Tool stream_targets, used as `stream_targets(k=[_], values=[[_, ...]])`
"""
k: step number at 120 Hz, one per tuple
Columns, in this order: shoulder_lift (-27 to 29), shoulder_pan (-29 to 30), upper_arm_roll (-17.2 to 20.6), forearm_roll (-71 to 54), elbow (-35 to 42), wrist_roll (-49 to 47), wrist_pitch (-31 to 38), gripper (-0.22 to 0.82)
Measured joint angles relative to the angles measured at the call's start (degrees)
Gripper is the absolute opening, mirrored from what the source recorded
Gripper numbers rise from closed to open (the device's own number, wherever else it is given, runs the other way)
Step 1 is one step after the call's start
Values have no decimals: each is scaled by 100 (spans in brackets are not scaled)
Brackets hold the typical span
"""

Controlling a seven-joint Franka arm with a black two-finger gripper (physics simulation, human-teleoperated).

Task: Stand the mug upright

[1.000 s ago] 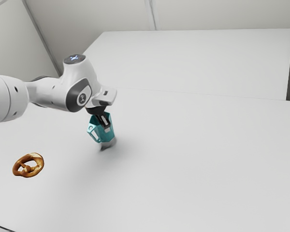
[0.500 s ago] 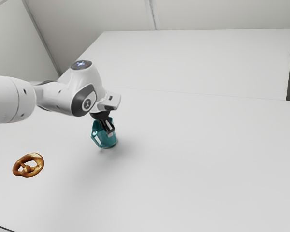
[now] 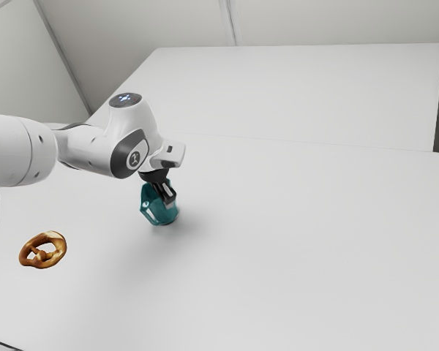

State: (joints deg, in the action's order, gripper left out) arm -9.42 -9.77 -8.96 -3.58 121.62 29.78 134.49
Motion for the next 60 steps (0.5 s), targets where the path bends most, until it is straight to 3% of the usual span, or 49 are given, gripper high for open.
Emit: stream_targets(k=[60], values=[[9,0,1,13,-42,-35,14,13]])
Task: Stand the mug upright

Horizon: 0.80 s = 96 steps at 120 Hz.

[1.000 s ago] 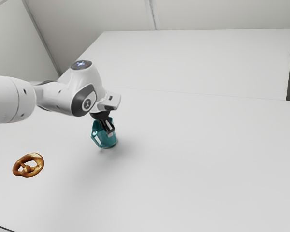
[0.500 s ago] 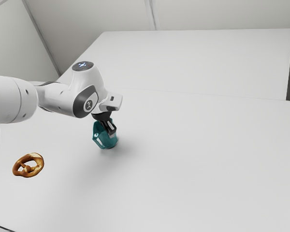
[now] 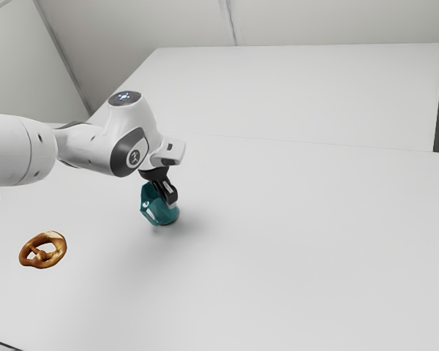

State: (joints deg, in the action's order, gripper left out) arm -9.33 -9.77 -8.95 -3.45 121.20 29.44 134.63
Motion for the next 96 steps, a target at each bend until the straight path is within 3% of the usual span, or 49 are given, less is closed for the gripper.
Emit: stream_targets(k=[41,96], values=[[21,0,7,28,-15,-1,1,23],[171,-45,182,165,-322,-10,-84,28]])
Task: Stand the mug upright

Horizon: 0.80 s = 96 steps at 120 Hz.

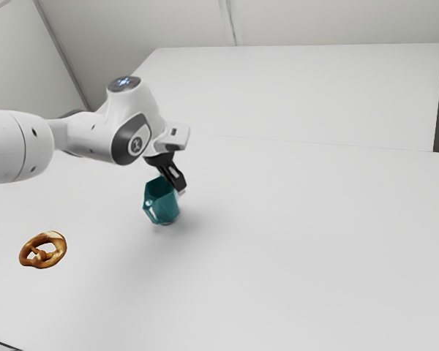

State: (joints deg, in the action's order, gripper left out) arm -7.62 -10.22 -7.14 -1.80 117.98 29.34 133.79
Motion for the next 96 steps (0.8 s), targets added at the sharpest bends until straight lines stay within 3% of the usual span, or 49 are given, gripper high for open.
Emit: stream_targets(k=[29,41,64,96], values=[[198,12,30,79,-503,-11,-416,29],[216,7,34,172,-879,-38,-790,36],[378,9,16,354,-1550,-404,-2051,51],[298,86,9,406,-2283,-1090,-3544,58]])
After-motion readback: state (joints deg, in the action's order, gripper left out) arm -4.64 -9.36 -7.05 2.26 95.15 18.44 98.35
